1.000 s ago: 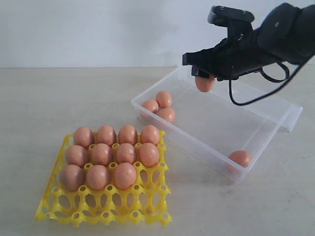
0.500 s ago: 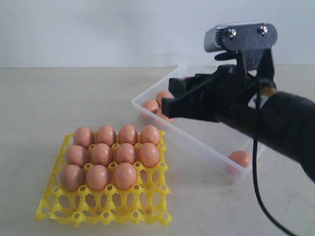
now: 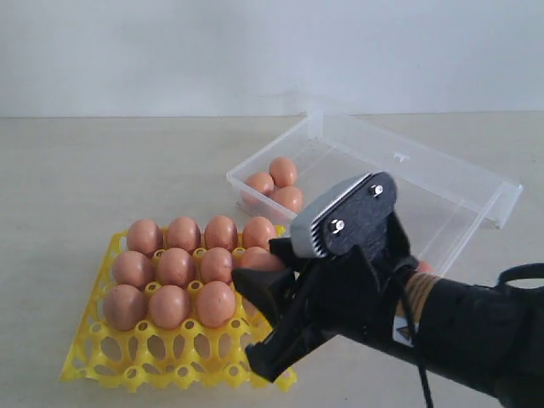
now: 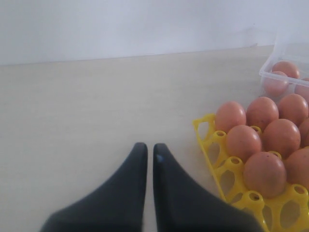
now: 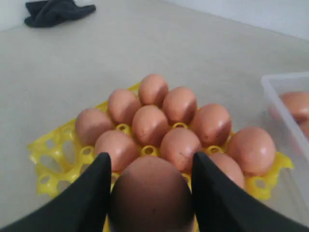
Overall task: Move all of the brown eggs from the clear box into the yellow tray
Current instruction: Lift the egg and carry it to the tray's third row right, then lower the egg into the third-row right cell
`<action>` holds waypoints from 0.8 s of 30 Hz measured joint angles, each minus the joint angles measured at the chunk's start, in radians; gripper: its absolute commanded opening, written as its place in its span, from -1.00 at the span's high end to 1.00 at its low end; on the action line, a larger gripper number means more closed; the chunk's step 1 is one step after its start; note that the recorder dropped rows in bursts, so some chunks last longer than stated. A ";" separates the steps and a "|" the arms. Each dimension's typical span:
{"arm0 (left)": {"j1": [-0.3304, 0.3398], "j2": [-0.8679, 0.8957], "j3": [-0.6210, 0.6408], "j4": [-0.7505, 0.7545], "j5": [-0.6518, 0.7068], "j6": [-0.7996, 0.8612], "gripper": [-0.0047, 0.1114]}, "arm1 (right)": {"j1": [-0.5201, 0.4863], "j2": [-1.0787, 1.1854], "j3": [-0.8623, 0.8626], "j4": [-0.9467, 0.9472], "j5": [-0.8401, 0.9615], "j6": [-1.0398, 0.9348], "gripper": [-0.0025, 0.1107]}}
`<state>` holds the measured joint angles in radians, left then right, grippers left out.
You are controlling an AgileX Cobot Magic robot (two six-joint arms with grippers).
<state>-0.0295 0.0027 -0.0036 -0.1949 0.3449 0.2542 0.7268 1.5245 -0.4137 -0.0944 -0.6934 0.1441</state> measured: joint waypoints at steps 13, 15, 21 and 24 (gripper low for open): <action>0.000 0.000 0.000 0.000 0.000 0.000 0.85 | 0.001 0.176 -0.090 -0.087 -0.141 0.076 0.96; 0.000 0.000 0.000 0.000 0.000 0.000 0.85 | 0.001 0.183 -0.109 -0.032 -0.138 0.055 0.96; 0.000 0.000 0.000 0.000 0.000 0.000 0.85 | 0.001 0.271 -0.159 0.010 -0.091 0.006 0.96; 0.000 0.000 0.000 0.000 0.000 0.000 0.85 | 0.001 0.296 -0.172 0.017 -0.089 0.024 0.96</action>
<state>-0.0295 0.0027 -0.0036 -0.1949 0.3449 0.2542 0.7283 1.8203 -0.5854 -0.0779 -0.7826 0.1677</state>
